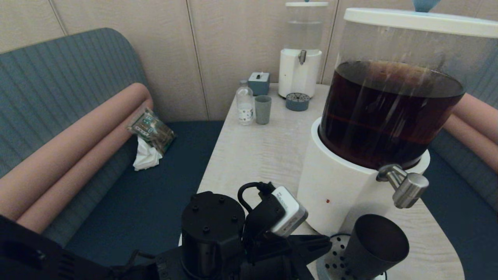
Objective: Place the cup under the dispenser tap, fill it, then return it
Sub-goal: Place the cup next to the water dispenser
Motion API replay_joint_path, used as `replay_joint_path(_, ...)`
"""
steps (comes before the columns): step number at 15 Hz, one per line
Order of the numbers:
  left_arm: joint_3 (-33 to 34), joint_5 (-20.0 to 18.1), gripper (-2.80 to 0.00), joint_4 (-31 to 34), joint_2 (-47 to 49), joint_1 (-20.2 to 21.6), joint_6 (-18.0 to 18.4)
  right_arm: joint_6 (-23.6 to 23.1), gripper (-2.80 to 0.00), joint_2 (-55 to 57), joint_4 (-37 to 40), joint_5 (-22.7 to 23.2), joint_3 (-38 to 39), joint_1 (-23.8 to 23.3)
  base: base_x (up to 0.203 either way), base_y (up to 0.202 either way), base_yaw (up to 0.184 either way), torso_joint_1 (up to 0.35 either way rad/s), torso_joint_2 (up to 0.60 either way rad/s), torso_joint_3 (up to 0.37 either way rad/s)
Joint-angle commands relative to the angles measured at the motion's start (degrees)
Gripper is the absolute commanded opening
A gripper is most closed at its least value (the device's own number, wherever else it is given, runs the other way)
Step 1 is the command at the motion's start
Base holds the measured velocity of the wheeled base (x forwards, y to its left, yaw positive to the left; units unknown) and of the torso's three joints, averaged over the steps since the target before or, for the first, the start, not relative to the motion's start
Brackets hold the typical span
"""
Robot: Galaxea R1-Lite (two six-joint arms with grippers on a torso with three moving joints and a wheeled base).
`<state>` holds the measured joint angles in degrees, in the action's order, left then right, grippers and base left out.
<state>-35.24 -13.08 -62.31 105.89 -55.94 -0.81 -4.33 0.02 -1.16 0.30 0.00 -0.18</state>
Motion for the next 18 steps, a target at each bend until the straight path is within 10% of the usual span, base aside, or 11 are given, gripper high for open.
replay_joint_path(1, 0.81, -0.10, 0.00, -1.98, 2.38, -0.03, 0.24, -0.07, -2.80, 0.06, 0.02, 0.05, 0.53, 0.01, 0.000, 0.000, 0.000, 0.000, 0.00, 0.000)
replay_joint_path(18, -5.30, -2.21, 0.00, -16.27, 16.40, -2.00, 4.17, -0.07, -2.80, 0.06, -0.01, 0.05, 0.53, 0.01, 0.000, 0.000, 0.000, 0.000, 0.00, 0.000)
